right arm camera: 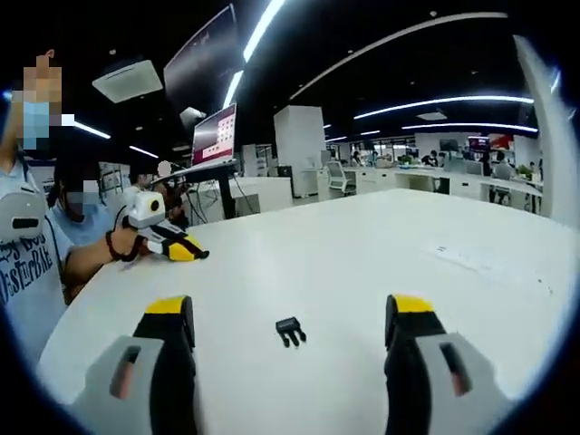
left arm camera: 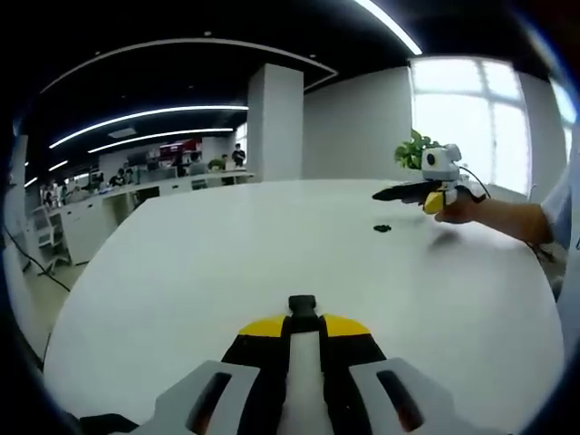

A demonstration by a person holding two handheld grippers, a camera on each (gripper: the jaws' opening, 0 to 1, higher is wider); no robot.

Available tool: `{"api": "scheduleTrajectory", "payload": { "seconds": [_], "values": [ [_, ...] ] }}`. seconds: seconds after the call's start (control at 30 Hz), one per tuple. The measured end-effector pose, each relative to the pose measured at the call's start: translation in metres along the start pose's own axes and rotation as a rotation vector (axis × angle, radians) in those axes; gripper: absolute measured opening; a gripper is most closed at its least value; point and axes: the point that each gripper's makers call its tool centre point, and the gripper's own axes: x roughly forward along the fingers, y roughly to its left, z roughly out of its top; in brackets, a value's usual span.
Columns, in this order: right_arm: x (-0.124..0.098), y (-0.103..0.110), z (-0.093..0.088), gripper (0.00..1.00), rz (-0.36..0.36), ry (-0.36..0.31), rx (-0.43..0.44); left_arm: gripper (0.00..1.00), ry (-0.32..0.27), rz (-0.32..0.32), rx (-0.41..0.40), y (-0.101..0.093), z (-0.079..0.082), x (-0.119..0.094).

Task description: Snap the two parts of the plastic buckle together until the buckle closes and remains connected.

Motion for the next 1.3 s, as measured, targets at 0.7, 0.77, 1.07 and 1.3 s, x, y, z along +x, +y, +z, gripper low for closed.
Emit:
{"api": "scheduleTrajectory", "payload": {
  "seconds": [0.7,0.77,1.07,1.3],
  "values": [
    [0.016,0.013,-0.023,0.69,0.145,0.061,-0.078,0.12,-0.01,-0.062,0.032,-0.01,-0.001,0.001],
    [0.016,0.017,-0.025,0.6,0.17,0.068,-0.08,0.12,-0.011,-0.064,0.033,-0.01,-0.001,0.001],
    [0.017,0.018,-0.036,0.35,0.199,0.126,-0.098,0.12,-0.014,-0.066,0.034,-0.009,-0.001,0.001],
    [0.006,0.019,-0.038,0.34,0.216,0.135,-0.035,0.12,-0.017,-0.067,0.039,-0.009,0.0,0.002]
  ]
}}
